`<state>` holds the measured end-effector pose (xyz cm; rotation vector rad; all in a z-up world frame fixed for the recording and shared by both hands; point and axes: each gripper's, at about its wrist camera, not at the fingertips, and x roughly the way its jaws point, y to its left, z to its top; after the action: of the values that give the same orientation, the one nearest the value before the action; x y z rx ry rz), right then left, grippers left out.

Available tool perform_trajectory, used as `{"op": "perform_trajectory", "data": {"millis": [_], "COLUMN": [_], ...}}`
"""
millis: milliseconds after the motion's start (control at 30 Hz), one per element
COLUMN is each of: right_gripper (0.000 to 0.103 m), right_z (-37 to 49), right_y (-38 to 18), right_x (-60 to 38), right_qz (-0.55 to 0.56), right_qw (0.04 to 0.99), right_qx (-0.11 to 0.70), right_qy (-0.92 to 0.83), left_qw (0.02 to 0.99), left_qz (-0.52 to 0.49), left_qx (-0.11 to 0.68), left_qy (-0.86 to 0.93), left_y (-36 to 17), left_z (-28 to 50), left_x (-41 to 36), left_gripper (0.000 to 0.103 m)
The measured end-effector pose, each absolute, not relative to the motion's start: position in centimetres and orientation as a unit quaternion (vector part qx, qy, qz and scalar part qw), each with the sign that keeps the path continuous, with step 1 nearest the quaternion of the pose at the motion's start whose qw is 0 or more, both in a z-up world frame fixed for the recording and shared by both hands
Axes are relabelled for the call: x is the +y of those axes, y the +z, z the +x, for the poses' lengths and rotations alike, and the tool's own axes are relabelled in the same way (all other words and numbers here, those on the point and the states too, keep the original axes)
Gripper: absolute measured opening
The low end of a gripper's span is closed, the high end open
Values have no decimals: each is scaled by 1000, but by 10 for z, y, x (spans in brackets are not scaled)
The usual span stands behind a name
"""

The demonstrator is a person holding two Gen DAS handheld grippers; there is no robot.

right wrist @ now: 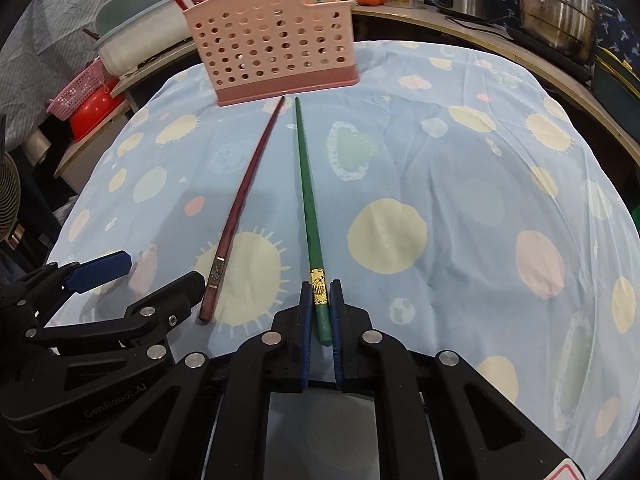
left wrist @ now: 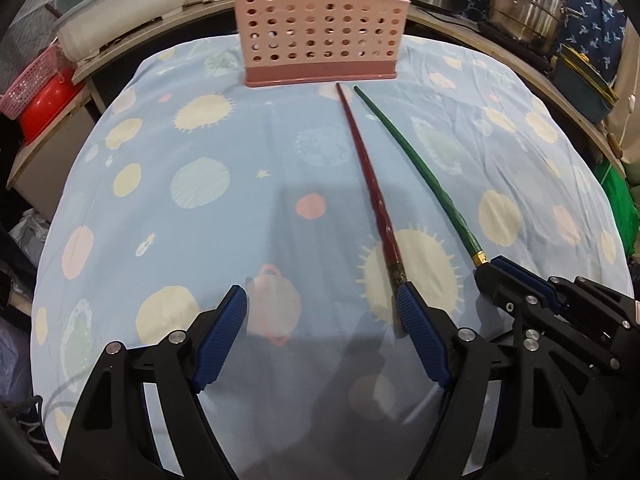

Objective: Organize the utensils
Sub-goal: 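Close right tool on the green chopstick while left tool closes on the dark red chopstick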

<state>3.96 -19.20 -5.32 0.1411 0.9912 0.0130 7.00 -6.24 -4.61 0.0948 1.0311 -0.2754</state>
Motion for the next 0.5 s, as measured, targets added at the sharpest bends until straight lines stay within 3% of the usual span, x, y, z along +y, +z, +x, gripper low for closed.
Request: {"op": "perform_trajectory", "data": {"millis": [367,500], "right_gripper": [8,8], "right_z": [33,33], "right_y": [-47,-48], "right_x": [-213,-212], "right_qz": [87,84], "right_qw": [879,878], "right_qx": [469,470], "right_qy": [-12,-10], "left_qw": [853,854], "left_qz": [55,74], "left_qx": [498,494], "left_qy": [-150,-144], "left_y": [-50,-54], "left_z": [72,72], "left_x": [-86,-93], "left_gripper": [73,67]}}
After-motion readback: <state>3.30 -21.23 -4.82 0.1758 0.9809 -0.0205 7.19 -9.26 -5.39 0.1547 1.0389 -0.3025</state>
